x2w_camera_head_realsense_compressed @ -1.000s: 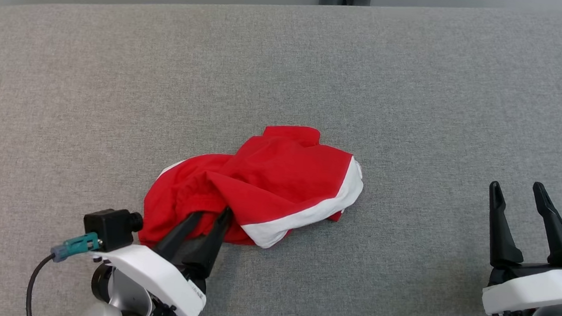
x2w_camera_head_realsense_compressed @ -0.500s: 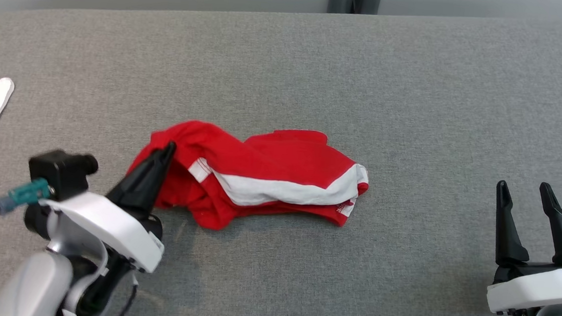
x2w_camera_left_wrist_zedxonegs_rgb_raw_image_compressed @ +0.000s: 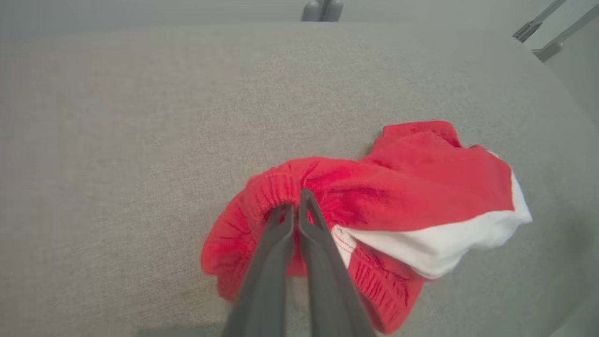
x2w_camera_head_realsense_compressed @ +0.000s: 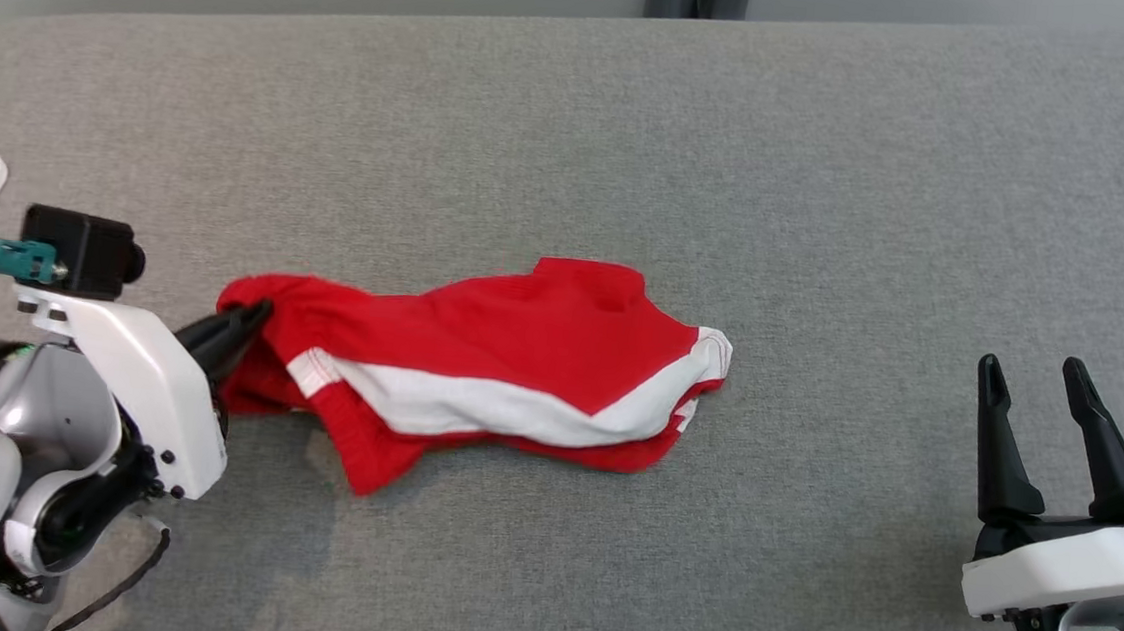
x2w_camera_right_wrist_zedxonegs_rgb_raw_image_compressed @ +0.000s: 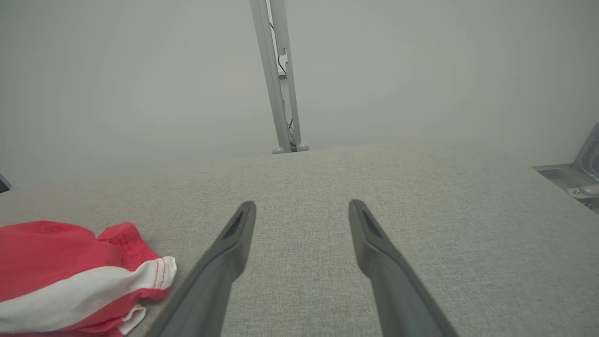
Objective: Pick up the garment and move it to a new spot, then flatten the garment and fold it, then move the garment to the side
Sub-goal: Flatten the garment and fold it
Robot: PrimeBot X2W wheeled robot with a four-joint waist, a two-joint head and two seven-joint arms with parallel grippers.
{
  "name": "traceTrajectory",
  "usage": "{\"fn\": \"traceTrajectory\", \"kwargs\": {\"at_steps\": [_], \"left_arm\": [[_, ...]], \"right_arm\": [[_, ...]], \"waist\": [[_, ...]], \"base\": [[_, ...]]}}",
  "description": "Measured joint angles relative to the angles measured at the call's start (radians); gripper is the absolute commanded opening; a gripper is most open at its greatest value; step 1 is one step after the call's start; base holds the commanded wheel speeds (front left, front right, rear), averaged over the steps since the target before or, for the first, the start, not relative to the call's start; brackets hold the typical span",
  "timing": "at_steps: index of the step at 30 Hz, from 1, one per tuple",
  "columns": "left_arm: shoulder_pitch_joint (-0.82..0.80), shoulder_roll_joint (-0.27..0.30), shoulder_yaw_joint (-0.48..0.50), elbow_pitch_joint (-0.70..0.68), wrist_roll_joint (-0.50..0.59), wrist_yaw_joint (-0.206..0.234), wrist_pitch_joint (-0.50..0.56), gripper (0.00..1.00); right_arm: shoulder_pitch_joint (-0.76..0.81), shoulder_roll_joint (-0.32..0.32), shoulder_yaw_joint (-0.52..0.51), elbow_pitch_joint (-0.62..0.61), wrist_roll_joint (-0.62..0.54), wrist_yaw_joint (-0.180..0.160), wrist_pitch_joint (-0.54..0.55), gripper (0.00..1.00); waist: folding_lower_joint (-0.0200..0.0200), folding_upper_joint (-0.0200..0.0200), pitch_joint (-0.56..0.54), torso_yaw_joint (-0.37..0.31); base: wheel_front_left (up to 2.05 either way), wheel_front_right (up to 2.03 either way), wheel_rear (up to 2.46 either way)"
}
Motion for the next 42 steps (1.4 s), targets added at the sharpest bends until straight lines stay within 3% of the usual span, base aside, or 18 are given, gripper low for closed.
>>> {"fn": "traceTrajectory", "kwargs": {"at_steps": [7, 8, 9, 10, 13, 18, 28, 37, 42], "left_arm": [[-0.020, -0.045, -0.043, 0.194, -0.014, -0.050, -0.024, 0.00], [-0.022, -0.048, -0.046, 0.208, -0.009, -0.057, -0.034, 0.18], [-0.023, -0.050, -0.049, 0.222, -0.001, -0.057, -0.043, 0.78], [-0.023, -0.056, -0.046, 0.232, 0.002, -0.057, -0.062, 1.00], [-0.021, -0.075, -0.029, 0.241, 0.009, -0.047, -0.121, 1.00], [0.031, -0.110, 0.025, 0.221, 0.029, 0.016, -0.260, 1.00], [0.149, -0.119, 0.060, 0.105, 0.040, 0.077, -0.337, 1.00], [0.184, -0.170, 0.062, -0.022, 0.207, 0.139, -0.610, 1.00], [0.196, -0.186, 0.031, -0.010, 0.294, 0.154, -0.723, 1.00]], "right_arm": [[-0.012, 0.000, 0.002, 0.021, 0.007, 0.000, -0.013, 1.00], [-0.012, 0.000, 0.001, 0.023, 0.007, 0.000, -0.013, 1.00], [-0.012, 0.000, -0.001, 0.024, 0.007, 0.000, -0.013, 1.00], [-0.012, 0.000, -0.004, 0.026, 0.007, 0.000, -0.014, 1.00], [-0.012, 0.000, -0.009, 0.026, 0.006, 0.000, -0.014, 1.00], [-0.011, 0.000, -0.015, 0.022, -0.004, 0.000, -0.008, 1.00], [-0.002, 0.000, -0.041, -0.010, -0.023, 0.000, 0.014, 1.00], [-0.007, 0.000, -0.030, -0.043, -0.053, 0.000, 0.026, 1.00], [-0.004, 0.000, -0.014, -0.058, -0.065, 0.000, 0.042, 1.00]], "waist": [[0.0000, 0.0000, 0.027, -0.037], [0.0000, 0.0000, 0.030, -0.039], [0.0000, 0.0000, 0.031, -0.039], [0.0000, 0.0000, 0.030, -0.038], [0.0000, 0.0000, 0.024, -0.031], [0.0000, 0.0000, 0.002, -0.012], [0.0000, 0.0000, -0.030, 0.038], [0.0000, 0.0000, -0.064, 0.049], [0.0000, 0.0000, -0.089, 0.053]], "base": [[0.00, 0.00, 0.00], [0.00, 0.00, 0.00], [0.00, 0.00, 0.00], [0.00, 0.00, 0.00], [0.00, 0.00, 0.00], [0.00, 0.00, 0.00], [0.00, 0.00, 0.00], [0.00, 0.00, 0.00], [0.00, 0.00, 0.00]]}}
